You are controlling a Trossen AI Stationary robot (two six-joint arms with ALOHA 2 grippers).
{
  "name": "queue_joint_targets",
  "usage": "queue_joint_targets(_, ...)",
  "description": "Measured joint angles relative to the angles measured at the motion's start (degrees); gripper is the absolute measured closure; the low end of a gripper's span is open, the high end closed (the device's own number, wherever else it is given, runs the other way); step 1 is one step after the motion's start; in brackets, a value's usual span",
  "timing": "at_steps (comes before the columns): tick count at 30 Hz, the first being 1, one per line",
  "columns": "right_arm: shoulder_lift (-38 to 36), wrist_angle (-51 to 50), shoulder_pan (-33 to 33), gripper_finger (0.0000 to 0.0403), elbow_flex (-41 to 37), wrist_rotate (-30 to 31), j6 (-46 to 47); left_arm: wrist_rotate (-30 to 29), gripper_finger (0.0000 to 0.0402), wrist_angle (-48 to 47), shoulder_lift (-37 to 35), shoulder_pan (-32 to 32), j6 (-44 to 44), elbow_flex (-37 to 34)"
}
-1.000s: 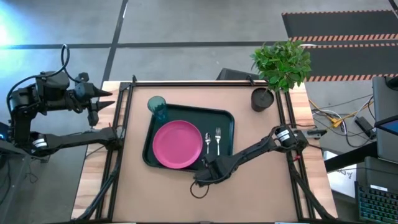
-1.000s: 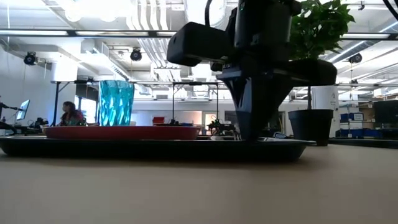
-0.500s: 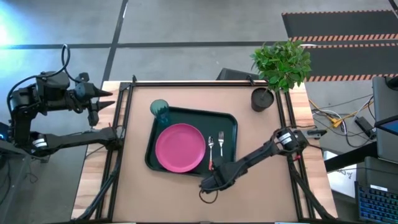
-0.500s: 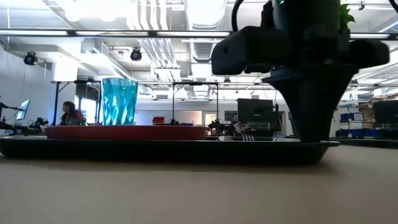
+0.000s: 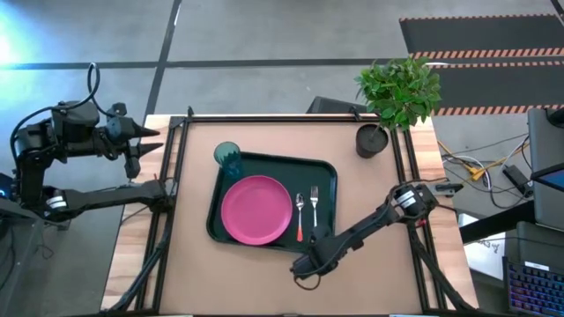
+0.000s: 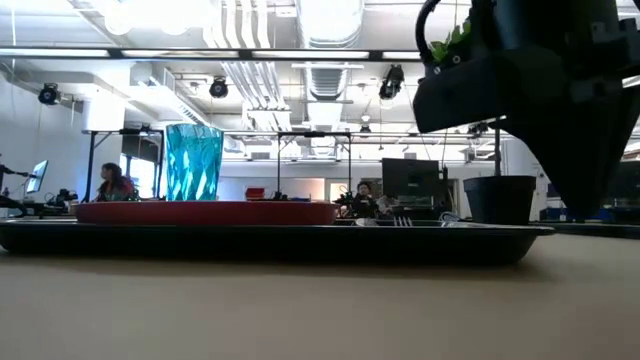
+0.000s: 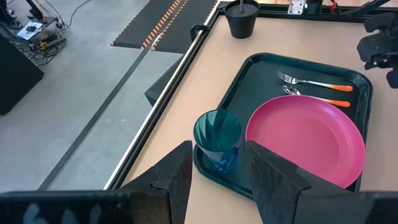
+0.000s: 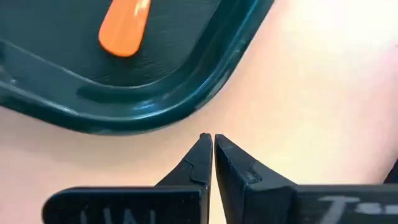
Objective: Pick and place plate/cup/fork/spoon on tray
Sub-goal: Move the black serving tray to the center of the table
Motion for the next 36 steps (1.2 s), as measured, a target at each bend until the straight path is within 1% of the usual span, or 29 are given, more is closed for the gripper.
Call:
queue_joint_targets(4, -0.72, 0.45, 0.04, 0.0394, 0.00, 2.13, 2.37, 0.00, 0.0271, 0.01, 0.00, -0.01, -0.02, 0.00)
queue_joint_targets(8, -2.85, 5.55, 0.06, 0.0394, 0.00, 8.34, 4.09, 0.00, 0.0271, 0.01, 0.00, -0.01, -0.02, 0.00)
queue_joint_targets(11, -3.94, 7.64, 0.04, 0.0394, 0.00, 11.01, 4.13, -0.01, 0.0271, 0.00, 0.00, 0.00, -0.03, 0.00)
queue_joint_targets(16, -4.07, 8.42, 0.04, 0.0394, -1.02, 11.05, 4.08, -0.02, 0.0271, -0.01, 0.00, 0.01, -0.03, 0.00)
queue_joint_targets(25, -4.58, 21.85, 0.04, 0.0394, -10.73, 10.41, 4.37, 0.00, 0.0271, -0.01, 0.00, -0.01, 0.03, 0.00)
queue_joint_targets(30, -6.85, 26.11, -0.01, 0.0394, -15.15, 9.93, 4.71, -0.02, 0.0271, -0.01, 0.00, 0.02, 0.01, 0.00)
queue_joint_targets(36, -12.16, 25.95, 1.06, 0.0394, -20.85, 8.85, 6.45, 0.00, 0.0271, -0.03, 0.00, 0.02, -0.02, 0.00)
